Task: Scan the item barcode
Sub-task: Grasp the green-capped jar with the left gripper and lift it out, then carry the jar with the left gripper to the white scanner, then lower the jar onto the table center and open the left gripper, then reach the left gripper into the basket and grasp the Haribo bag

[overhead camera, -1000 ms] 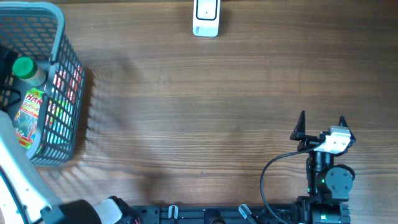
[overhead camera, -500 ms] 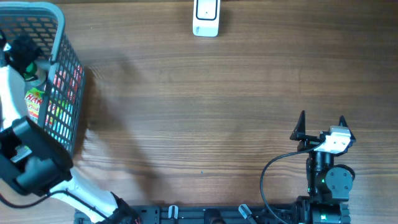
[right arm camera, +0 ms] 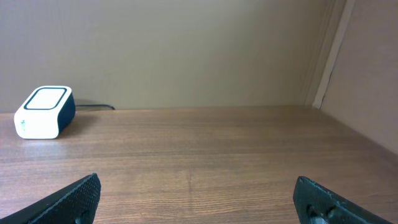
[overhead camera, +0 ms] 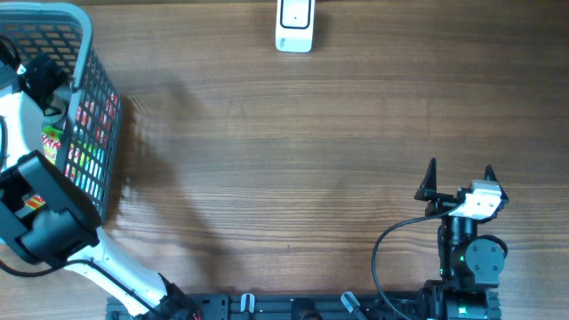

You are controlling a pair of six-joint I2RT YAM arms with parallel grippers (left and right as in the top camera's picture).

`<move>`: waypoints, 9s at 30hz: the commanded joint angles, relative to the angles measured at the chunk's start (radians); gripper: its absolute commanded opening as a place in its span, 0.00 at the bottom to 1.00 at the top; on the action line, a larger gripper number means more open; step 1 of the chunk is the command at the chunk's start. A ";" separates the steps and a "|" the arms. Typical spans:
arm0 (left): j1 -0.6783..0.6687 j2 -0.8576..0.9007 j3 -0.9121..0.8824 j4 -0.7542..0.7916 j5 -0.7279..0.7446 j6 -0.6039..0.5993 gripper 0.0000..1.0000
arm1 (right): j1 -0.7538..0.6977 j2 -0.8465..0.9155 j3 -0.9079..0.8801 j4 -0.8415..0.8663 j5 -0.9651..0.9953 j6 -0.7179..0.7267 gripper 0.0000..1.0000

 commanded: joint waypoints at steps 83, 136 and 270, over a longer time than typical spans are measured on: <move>-1.147 -0.153 0.000 -0.466 0.208 -0.142 0.57 | 0.003 -0.006 -0.001 0.003 -0.015 -0.005 1.00; -1.279 -0.279 0.074 -0.724 0.031 0.105 1.00 | 0.003 -0.006 -0.001 0.003 -0.015 -0.005 1.00; -0.090 0.005 0.188 -0.810 -0.101 -0.078 1.00 | 0.003 -0.006 -0.002 0.003 -0.015 -0.005 1.00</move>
